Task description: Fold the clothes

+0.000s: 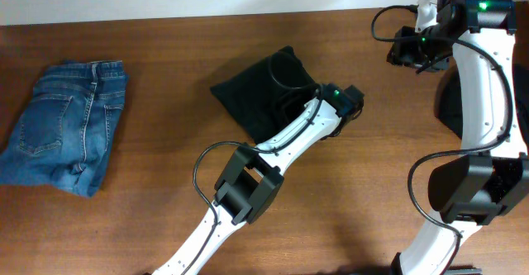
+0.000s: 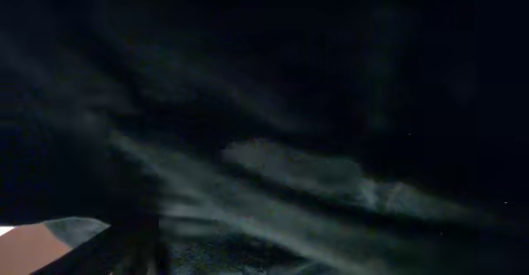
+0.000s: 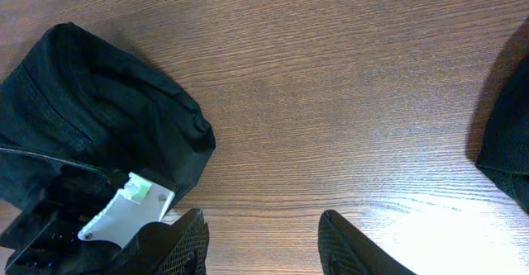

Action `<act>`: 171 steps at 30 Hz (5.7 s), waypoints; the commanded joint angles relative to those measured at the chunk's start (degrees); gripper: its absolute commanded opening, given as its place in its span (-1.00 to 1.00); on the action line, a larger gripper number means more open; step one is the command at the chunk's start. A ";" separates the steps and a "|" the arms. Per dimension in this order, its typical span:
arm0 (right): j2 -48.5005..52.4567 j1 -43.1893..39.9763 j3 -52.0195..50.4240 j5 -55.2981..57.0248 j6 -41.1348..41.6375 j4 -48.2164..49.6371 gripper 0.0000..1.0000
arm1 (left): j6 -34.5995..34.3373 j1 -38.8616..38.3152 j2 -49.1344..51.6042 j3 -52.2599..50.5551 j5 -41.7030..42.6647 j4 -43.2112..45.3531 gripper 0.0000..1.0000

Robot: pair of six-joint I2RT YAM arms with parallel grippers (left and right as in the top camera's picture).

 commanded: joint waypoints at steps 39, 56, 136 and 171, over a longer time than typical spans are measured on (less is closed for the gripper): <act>0.37 0.26 0.33 -0.24 -2.27 -0.24 -0.03 | -16.48 36.76 -18.49 3.43 70.12 9.73 0.98; 0.37 2.21 0.33 -7.28 -7.23 -2.89 -0.03 | -2.75 40.13 -9.57 3.43 66.66 15.61 0.98; 33.70 17.31 -2.67 -24.13 -30.05 12.98 0.25 | -2.60 41.55 -9.55 3.41 66.47 7.52 0.98; 33.70 17.57 -2.67 -29.38 -24.44 7.08 -0.92 | -5.22 41.40 -3.78 3.39 70.60 -0.22 0.99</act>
